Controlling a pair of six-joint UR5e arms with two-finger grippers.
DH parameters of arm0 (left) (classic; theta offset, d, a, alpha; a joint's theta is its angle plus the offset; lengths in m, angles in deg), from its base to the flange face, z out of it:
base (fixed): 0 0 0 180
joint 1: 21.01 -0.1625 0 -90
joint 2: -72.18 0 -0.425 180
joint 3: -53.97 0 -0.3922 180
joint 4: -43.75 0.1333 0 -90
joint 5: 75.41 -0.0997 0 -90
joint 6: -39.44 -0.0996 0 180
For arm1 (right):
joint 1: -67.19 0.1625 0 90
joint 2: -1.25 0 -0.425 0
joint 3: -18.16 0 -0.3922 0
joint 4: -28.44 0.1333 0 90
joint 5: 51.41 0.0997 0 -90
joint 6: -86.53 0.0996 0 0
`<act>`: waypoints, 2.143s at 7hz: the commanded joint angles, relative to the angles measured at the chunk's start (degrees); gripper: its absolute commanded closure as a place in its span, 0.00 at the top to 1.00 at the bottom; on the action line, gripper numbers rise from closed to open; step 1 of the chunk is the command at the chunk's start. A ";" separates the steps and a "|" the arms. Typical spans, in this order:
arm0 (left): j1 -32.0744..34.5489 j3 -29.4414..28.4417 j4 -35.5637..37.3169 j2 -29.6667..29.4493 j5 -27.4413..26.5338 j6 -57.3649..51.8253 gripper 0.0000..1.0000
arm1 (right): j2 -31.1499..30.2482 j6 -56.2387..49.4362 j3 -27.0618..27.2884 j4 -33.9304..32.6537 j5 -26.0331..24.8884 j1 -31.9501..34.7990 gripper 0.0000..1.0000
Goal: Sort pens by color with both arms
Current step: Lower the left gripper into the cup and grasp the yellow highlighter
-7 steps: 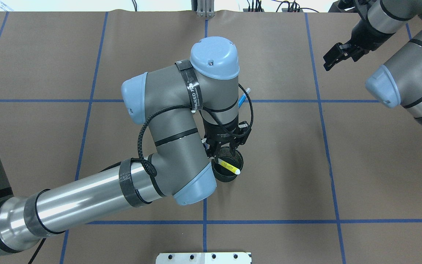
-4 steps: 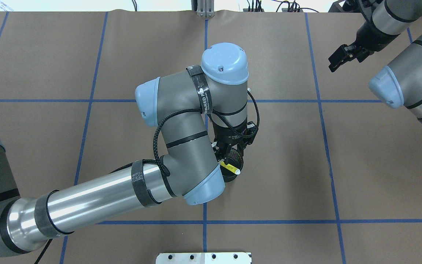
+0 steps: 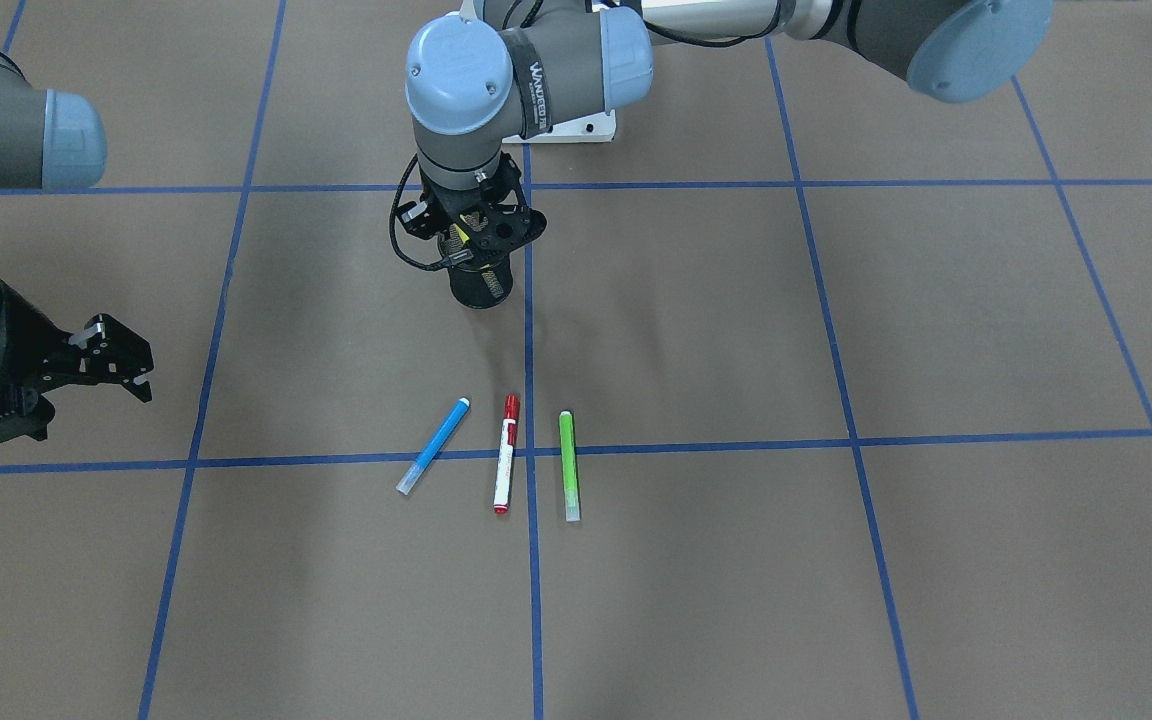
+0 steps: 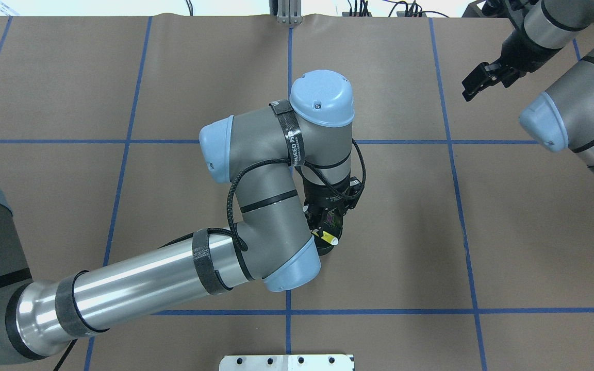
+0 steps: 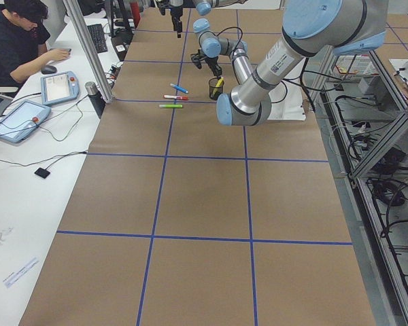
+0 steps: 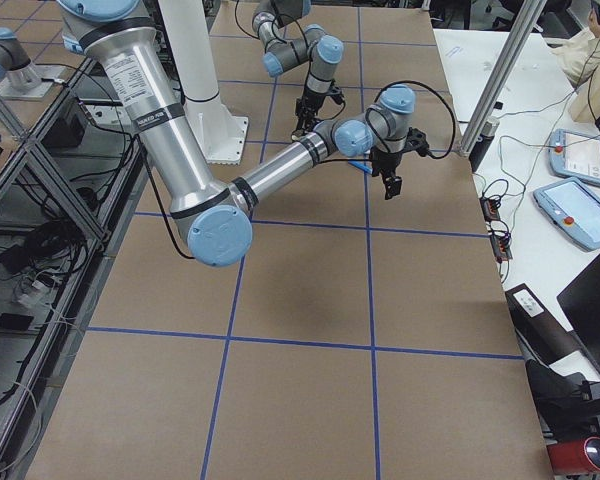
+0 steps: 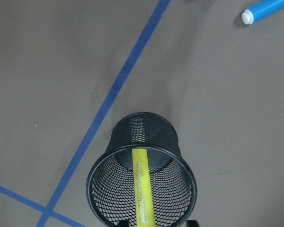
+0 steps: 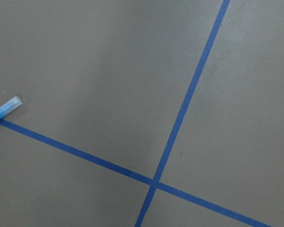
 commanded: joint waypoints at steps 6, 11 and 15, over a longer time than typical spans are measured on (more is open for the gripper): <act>-1.07 -0.20 -0.15 0.10 0.01 -0.78 0.48 | -0.60 0.01 0.44 0.00 0.25 0.38 0.99; -1.07 -0.20 -0.15 0.37 0.01 -0.78 0.45 | -0.60 0.01 0.27 0.09 0.25 0.38 0.99; -1.16 -0.20 -0.33 0.37 0.01 -0.78 0.42 | -0.60 -0.08 0.27 0.00 0.25 0.38 0.99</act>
